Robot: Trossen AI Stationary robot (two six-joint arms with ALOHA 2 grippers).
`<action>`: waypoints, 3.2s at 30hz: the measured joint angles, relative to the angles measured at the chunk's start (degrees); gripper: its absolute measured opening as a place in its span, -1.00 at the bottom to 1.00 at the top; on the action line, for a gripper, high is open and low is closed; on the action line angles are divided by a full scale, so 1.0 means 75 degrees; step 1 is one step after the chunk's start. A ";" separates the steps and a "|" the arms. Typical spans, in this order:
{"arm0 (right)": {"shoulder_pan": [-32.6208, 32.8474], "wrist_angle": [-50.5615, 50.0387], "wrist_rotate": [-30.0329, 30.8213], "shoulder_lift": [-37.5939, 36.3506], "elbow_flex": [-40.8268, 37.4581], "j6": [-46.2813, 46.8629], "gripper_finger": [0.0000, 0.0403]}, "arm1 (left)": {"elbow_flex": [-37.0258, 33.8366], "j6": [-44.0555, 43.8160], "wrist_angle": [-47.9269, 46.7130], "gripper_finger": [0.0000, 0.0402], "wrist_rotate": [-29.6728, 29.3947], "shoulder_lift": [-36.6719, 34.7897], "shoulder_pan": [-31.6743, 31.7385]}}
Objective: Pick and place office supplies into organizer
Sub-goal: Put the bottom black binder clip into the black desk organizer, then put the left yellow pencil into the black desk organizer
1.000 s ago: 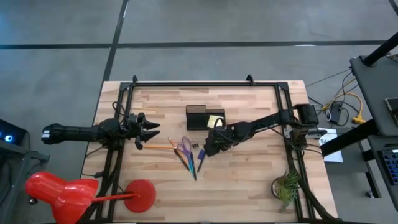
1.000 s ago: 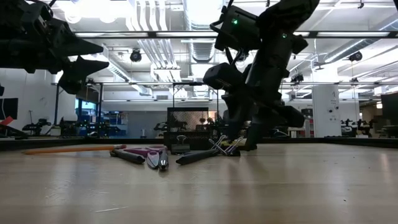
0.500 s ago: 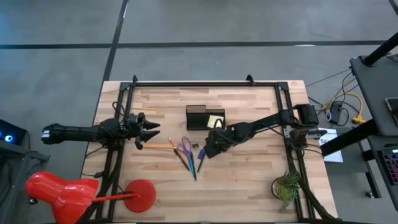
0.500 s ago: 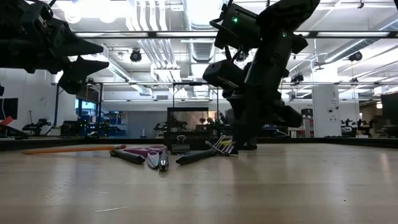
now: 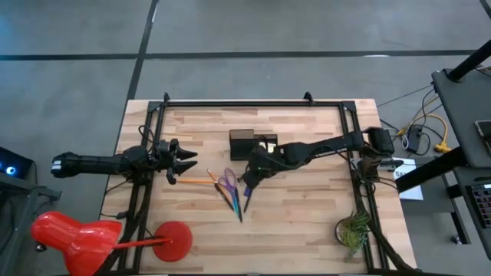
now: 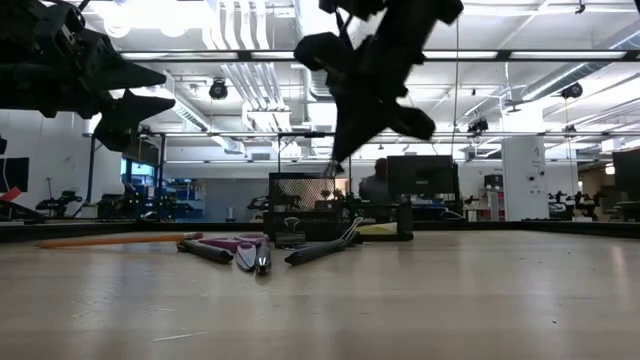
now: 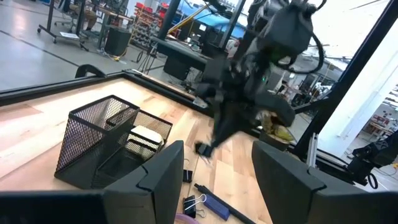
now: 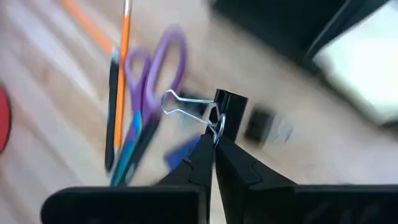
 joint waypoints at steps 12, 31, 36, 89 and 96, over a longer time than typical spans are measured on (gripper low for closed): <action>-0.1125 0.0136 -0.0059 0.0696 0.0692 -0.0078 -0.96 | 0.0000 -0.0002 0.0000 -0.12 0.0001 0.0004 -0.0002; -0.1190 -0.0079 0.0720 0.1785 0.1474 0.0415 -0.52 | 0.0000 -0.0002 -0.0010 -0.12 0.0002 0.0010 -0.0001; -0.0874 -0.1408 -0.0043 0.1330 0.1444 -0.0501 -0.18 | 0.0000 -0.0003 -0.0007 -0.12 0.0001 0.0004 -0.0002; -0.1264 0.0265 -0.2290 0.1045 -0.0505 -0.0585 -0.23 | 0.1844 -0.1061 -0.1852 -0.13 -0.0356 0.0315 -0.0012; -0.1264 0.0270 -0.2290 0.1037 -0.0505 -0.0716 -0.26 | 0.2688 0.0414 -0.4087 -0.13 0.0981 0.1465 -0.0015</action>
